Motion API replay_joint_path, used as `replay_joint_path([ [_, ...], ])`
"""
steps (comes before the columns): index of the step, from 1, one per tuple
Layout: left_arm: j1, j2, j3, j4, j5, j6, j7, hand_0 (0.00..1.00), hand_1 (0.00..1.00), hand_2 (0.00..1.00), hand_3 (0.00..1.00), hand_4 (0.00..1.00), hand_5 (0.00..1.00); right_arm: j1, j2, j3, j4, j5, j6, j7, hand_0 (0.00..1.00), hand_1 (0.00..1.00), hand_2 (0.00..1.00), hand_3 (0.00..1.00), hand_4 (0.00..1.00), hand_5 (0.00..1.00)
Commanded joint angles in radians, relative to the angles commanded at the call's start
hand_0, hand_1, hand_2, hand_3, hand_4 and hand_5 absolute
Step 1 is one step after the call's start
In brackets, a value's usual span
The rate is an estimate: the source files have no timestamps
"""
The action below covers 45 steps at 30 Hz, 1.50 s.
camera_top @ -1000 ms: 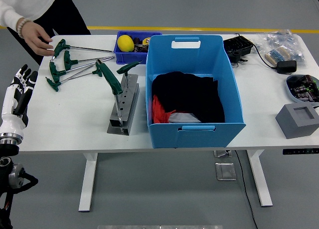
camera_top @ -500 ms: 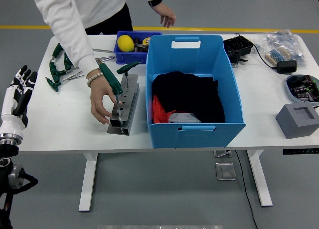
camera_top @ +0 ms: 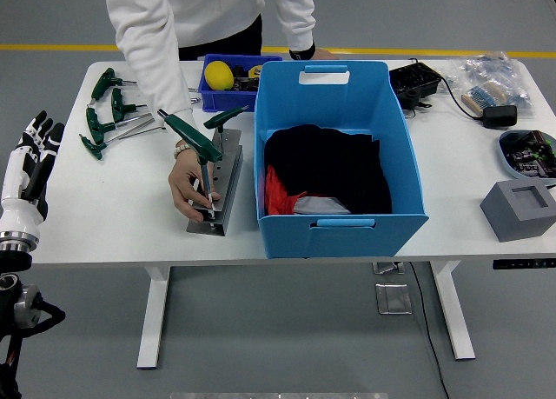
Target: Lift tool from toolbox,place it in box,lift tool from toolbox,place it in box
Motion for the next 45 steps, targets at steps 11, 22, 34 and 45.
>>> replay_joint_path([
  [11,-0.004,0.005,-0.008,-0.025,0.157,-0.006,-0.029,0.998,0.998,0.998,0.998,0.929,0.797,0.0,0.0,0.0,0.0,-0.002,0.0,0.0,0.682,0.669,0.744,0.597,0.851,0.689],
  [22,-0.026,0.05,0.023,-0.135,0.597,-0.052,-0.125,0.998,0.998,0.998,0.998,0.998,0.638,0.002,0.0,-0.001,0.0,0.0,0.0,0.001,0.682,0.669,0.744,0.597,0.851,0.69],
  [34,-0.142,0.221,0.263,-0.255,0.958,-0.115,-0.179,0.998,0.998,0.998,0.998,0.998,0.466,-0.002,0.003,0.005,0.0,-0.006,0.0,-0.002,0.683,0.669,0.744,0.596,0.851,0.691],
  [45,-0.362,0.292,0.453,-0.171,0.958,-0.091,-0.203,0.998,0.998,0.998,0.998,0.998,0.425,-0.006,0.004,-0.003,0.0,-0.003,0.001,-0.005,0.682,0.669,0.744,0.597,0.85,0.691],
])
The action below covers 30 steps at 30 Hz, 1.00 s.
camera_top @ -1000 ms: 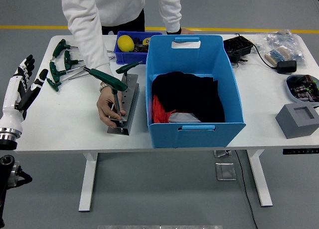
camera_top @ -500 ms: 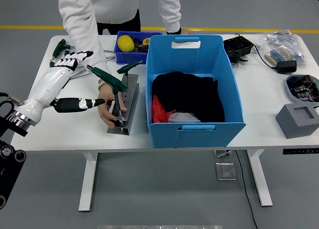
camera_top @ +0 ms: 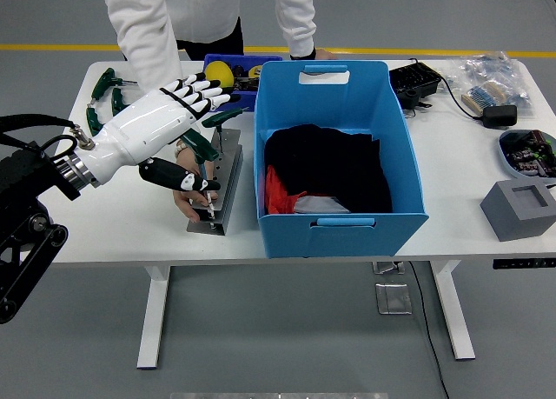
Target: Lift tool from toolbox,place it in box,lift tool from toolbox,place it in box
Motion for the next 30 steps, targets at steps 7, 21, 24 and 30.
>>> replay_joint_path([
  [7,-0.115,0.022,0.093,0.11,0.0,-0.015,-0.007,0.998,0.998,0.998,0.998,0.998,0.423,0.005,-0.003,-0.008,0.0,0.013,-0.001,0.003,0.683,0.669,0.743,0.596,0.851,0.691],
  [21,-0.265,0.052,0.244,0.268,0.0,0.004,-0.035,0.961,0.86,0.829,0.835,0.998,0.431,0.012,-0.005,-0.017,0.0,0.035,-0.005,0.003,0.683,0.669,0.743,0.596,0.851,0.69],
  [24,-0.291,0.059,0.283,0.285,0.0,0.027,-0.051,0.861,0.7,0.691,0.73,0.998,0.433,0.013,-0.006,-0.018,0.0,0.036,-0.006,0.003,0.683,0.669,0.743,0.597,0.851,0.69],
  [30,-0.32,0.064,0.331,0.317,0.0,0.062,-0.078,0.725,0.585,0.605,0.678,0.998,0.431,0.015,-0.007,-0.02,0.0,0.038,-0.006,0.003,0.683,0.669,0.742,0.597,0.851,0.69],
])
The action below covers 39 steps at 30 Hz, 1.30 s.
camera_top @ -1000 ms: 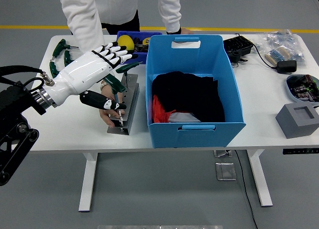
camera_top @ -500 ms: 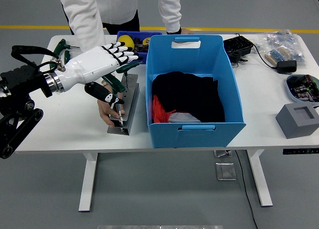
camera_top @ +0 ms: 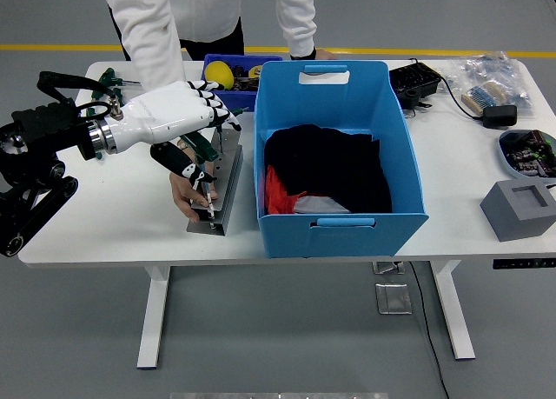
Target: Lift tool from toolbox,place it in box,lift tool from toolbox,place it in box
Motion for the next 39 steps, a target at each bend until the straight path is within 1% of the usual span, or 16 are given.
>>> replay_joint_path([
  [3,-0.011,-0.004,0.02,0.022,-0.007,0.007,-0.008,0.725,0.585,0.605,0.678,0.998,0.431,0.001,0.0,-0.002,0.0,0.003,-0.001,0.0,0.683,0.669,0.742,0.597,0.851,0.69],
  [4,-0.015,-0.005,0.027,0.029,-0.013,0.008,-0.01,0.631,0.544,0.575,0.624,0.998,0.439,0.002,0.0,-0.003,0.0,0.003,-0.001,-0.001,0.683,0.669,0.742,0.597,0.851,0.69],
  [9,-0.046,-0.015,0.063,0.085,-0.053,0.016,-0.021,0.631,0.544,0.575,0.624,0.998,0.439,0.005,-0.001,-0.008,0.0,0.006,-0.001,-0.001,0.683,0.669,0.742,0.597,0.851,0.69],
  [10,-0.051,-0.017,0.068,0.096,-0.064,0.015,-0.023,0.524,0.46,0.51,0.565,0.998,0.438,0.005,-0.001,-0.01,0.0,0.007,-0.001,0.0,0.683,0.669,0.742,0.597,0.852,0.69],
  [15,-0.068,-0.023,0.074,0.139,-0.119,0.0,-0.025,0.524,0.46,0.51,0.565,0.998,0.438,0.008,-0.003,-0.015,0.0,0.013,-0.001,0.001,0.683,0.669,0.742,0.597,0.852,0.69],
  [16,-0.069,-0.023,0.073,0.145,-0.129,-0.004,-0.025,0.421,0.332,0.384,0.49,0.998,0.438,0.008,-0.003,-0.016,0.0,0.014,-0.001,0.002,0.683,0.669,0.741,0.598,0.853,0.691],
  [21,-0.073,-0.023,0.076,0.155,-0.166,-0.019,-0.023,0.421,0.332,0.384,0.49,0.998,0.438,0.009,-0.004,-0.014,0.0,0.015,-0.002,0.002,0.683,0.669,0.741,0.598,0.853,0.691],
  [22,-0.074,-0.024,0.076,0.155,-0.17,-0.022,-0.022,0.351,0.242,0.298,0.412,0.998,0.446,0.01,-0.004,-0.014,0.0,0.014,-0.002,0.002,0.683,0.669,0.741,0.597,0.853,0.691],
  [27,-0.076,-0.028,0.081,0.155,-0.19,-0.038,-0.017,0.351,0.242,0.298,0.412,0.998,0.446,0.01,-0.005,-0.013,0.0,0.012,-0.003,0.002,0.683,0.669,0.741,0.597,0.853,0.691],
  [28,-0.076,-0.029,0.082,0.154,-0.196,-0.043,-0.015,0.314,0.195,0.253,0.382,0.998,0.481,0.01,-0.005,-0.012,0.0,0.012,-0.003,0.002,0.683,0.669,0.741,0.598,0.854,0.691],
  [33,-0.074,-0.033,0.085,0.151,-0.213,-0.058,-0.006,0.314,0.195,0.253,0.382,0.998,0.481,0.01,-0.004,-0.007,0.0,0.007,-0.004,0.0,0.683,0.669,0.741,0.598,0.854,0.691],
  [34,-0.074,-0.034,0.085,0.152,-0.214,-0.06,-0.004,0.306,0.188,0.246,0.371,0.998,0.524,0.01,-0.004,-0.007,0.0,0.005,-0.004,0.0,0.683,0.669,0.741,0.597,0.853,0.691],
  [39,-0.073,-0.039,0.085,0.157,-0.214,-0.066,0.003,0.306,0.188,0.246,0.371,0.998,0.524,0.01,-0.003,-0.006,0.0,0.005,-0.004,-0.001,0.683,0.669,0.741,0.597,0.853,0.691],
])
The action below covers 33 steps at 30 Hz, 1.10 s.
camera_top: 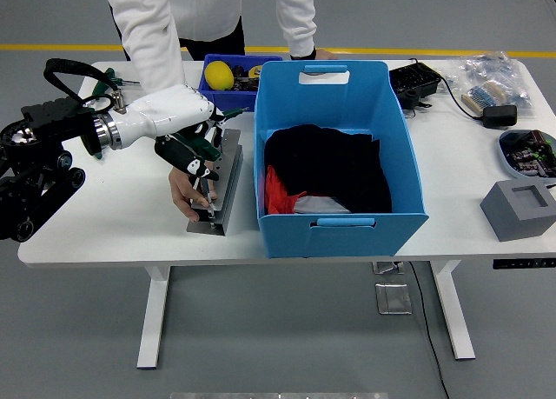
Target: Lift tool from toolbox,place it in box,lift tool from toolbox,place it in box
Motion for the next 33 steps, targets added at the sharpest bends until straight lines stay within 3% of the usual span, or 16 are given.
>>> replay_joint_path([
  [18,-0.023,-0.022,0.02,0.042,0.054,0.013,0.006,0.319,0.197,0.248,0.361,0.998,0.552,-0.001,0.0,-0.007,0.0,0.008,-0.003,0.002,0.683,0.669,0.74,0.594,0.852,0.69],
  [19,-0.024,-0.023,0.021,0.044,0.054,0.013,0.006,0.312,0.167,0.21,0.305,0.998,0.571,-0.002,0.0,-0.008,0.0,0.008,-0.003,0.002,0.682,0.669,0.739,0.594,0.853,0.69],
  [30,-0.026,-0.032,0.026,0.072,0.077,0.012,0.01,0.304,0.157,0.192,0.284,0.998,0.605,-0.007,0.0,-0.011,0.0,0.008,-0.004,0.001,0.681,0.67,0.739,0.594,0.852,0.689],
  [33,-0.026,-0.03,0.026,0.07,0.074,0.012,0.01,0.289,0.115,0.149,0.24,0.998,0.622,-0.008,0.0,-0.012,0.0,0.008,-0.004,0.002,0.681,0.669,0.74,0.594,0.852,0.688],
])
